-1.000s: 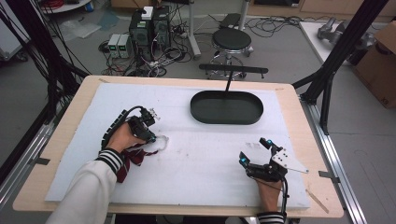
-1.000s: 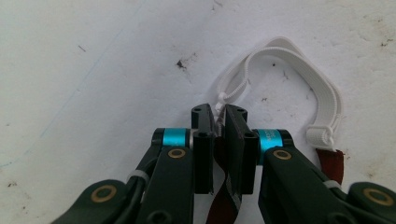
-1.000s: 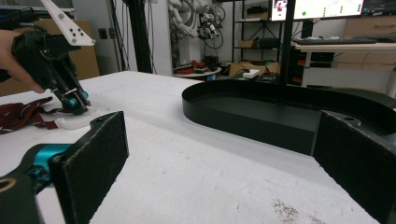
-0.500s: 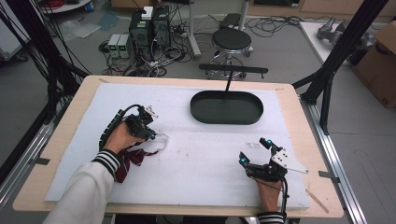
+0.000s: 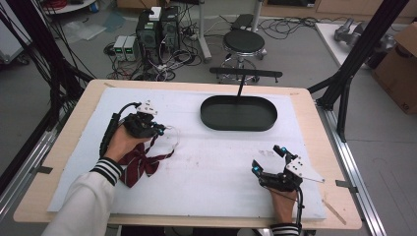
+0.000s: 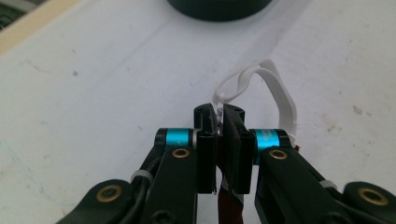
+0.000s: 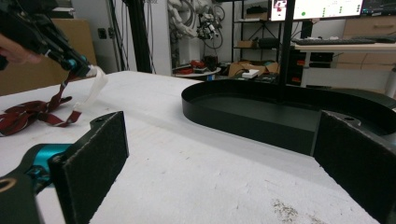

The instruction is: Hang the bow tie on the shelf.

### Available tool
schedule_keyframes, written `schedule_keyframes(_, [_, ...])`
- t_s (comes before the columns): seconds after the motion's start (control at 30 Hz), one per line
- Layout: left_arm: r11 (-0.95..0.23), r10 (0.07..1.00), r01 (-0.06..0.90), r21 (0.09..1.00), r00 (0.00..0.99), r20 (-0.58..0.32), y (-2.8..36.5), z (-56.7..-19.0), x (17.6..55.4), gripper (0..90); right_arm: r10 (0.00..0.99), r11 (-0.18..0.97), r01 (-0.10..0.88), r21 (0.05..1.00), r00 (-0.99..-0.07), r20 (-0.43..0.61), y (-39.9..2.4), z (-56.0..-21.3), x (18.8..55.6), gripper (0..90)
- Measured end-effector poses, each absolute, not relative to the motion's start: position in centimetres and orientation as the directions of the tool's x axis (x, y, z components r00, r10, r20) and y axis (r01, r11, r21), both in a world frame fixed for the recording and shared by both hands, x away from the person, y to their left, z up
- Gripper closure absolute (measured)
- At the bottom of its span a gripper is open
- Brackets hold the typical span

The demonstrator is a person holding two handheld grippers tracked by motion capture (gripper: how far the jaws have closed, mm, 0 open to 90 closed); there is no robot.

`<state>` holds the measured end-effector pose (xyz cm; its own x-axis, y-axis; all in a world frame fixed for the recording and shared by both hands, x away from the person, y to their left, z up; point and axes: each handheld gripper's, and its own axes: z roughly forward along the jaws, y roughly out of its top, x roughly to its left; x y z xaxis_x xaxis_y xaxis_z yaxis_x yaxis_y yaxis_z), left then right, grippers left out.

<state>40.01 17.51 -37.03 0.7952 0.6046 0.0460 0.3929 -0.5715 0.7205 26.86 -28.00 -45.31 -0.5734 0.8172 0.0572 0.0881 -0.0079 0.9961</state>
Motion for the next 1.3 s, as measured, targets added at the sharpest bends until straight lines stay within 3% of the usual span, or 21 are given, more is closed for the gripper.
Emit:
schedule_keyframes(0.33, [-0.421, 0.629, 0.289, 0.860, 0.776, 0.048, 17.1, -34.1, 39.3, 83.8, 0.818, -0.004, 0.086, 0.996, -0.572, 0.053, -28.0, -45.3, 26.9, 2.9])
schedule_keyframes(0.8, [-0.317, 0.581, 0.126, 0.940, 0.809, 0.088, 14.9, -31.0, 39.2, 83.8, 0.818, -0.002, 0.085, 0.996, -0.574, 0.051, -28.0, -45.3, 26.9, 3.0])
schedule_keyframes(1.3, [-0.239, 0.569, 0.101, 0.966, 0.820, 0.056, 12.5, -29.7, 42.0, 83.7, 0.816, -0.008, 0.086, 0.996, -0.575, 0.056, -28.0, -45.3, 26.9, 2.9])
